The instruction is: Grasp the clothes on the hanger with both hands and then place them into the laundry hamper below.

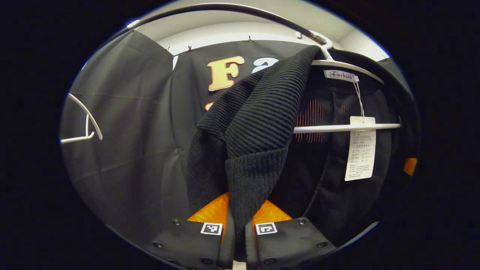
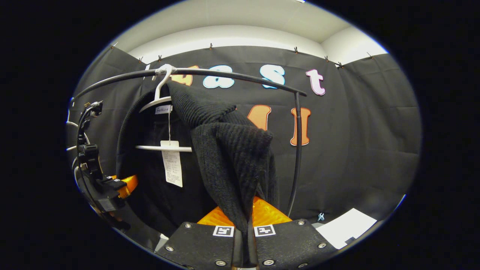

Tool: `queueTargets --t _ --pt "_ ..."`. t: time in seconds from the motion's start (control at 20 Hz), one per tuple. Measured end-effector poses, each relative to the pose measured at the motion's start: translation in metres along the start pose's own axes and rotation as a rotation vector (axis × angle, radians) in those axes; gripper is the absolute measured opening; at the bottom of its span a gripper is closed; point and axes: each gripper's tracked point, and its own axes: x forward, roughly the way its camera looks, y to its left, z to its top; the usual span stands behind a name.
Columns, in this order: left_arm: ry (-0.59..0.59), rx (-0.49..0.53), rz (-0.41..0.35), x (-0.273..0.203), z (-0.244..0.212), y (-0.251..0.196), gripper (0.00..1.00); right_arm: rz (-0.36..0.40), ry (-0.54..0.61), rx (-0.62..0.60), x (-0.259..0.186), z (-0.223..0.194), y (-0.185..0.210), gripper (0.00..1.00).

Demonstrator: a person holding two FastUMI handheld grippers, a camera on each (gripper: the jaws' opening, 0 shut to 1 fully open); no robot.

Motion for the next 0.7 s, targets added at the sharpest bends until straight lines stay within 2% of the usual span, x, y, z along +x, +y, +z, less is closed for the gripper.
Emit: queueTargets --t 0.05,0.2,0.4,0.45,0.5,0.7 --pt "0.000 -0.005 0.001 -0.003 0.002 0.004 0.18 -0.005 -0.008 0.002 -0.002 0.004 -0.002 0.06" --pt "-0.004 -0.013 -0.003 -0.009 0.009 0.010 0.10 -0.013 -0.029 0.004 -0.007 0.015 -0.008 0.05" --pt "-0.012 -0.004 0.004 -0.020 0.021 0.030 0.11 -0.025 -0.067 -0.006 -0.014 0.036 -0.018 0.05" --pt "-0.015 -0.010 0.001 -0.022 0.025 0.034 0.10 -0.028 -0.074 -0.010 -0.016 0.042 -0.020 0.00" --pt "-0.017 -0.018 -0.003 -0.025 0.028 0.039 0.11 -0.029 -0.082 -0.016 -0.017 0.047 -0.022 0.05" --pt "-0.003 -0.060 -0.026 -0.034 0.041 0.049 0.11 -0.003 -0.113 -0.033 -0.021 0.072 -0.032 0.05"
